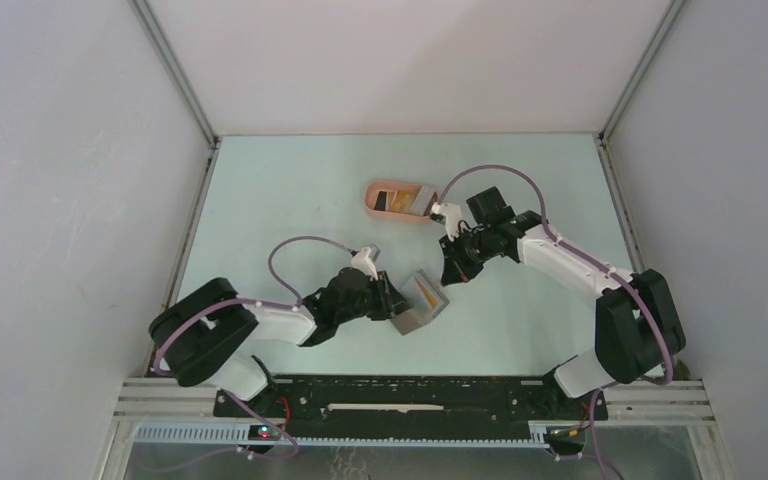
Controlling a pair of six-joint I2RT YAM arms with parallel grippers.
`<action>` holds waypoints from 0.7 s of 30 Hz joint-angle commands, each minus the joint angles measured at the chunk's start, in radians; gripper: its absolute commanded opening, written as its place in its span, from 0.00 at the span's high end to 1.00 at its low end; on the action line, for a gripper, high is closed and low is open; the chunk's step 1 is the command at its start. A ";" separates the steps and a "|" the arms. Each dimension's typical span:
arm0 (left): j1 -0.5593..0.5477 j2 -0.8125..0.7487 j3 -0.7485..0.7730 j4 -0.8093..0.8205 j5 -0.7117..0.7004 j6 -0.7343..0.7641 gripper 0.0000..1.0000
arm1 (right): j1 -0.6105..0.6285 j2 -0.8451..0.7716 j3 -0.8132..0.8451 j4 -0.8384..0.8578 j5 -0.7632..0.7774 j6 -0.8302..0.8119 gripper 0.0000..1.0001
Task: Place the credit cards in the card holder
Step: Open the card holder at the center of the board.
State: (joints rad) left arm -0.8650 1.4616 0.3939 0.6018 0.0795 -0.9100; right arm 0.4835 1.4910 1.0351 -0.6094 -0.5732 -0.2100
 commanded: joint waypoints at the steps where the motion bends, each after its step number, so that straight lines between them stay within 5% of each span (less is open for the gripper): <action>1: 0.047 0.084 -0.040 0.032 -0.018 0.010 0.70 | -0.007 0.056 0.025 -0.002 0.111 0.012 1.00; 8: 0.092 0.129 -0.029 0.040 0.005 0.043 0.68 | -0.022 0.200 0.061 -0.073 0.222 -0.014 0.98; 21: 0.137 0.026 0.005 -0.023 0.090 0.168 0.61 | -0.048 0.001 0.056 -0.065 0.038 -0.076 0.48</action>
State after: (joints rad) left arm -0.7349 1.5436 0.3756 0.6357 0.1394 -0.8249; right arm 0.4511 1.6196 1.0634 -0.6865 -0.4423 -0.2428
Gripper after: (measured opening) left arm 0.377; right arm 0.477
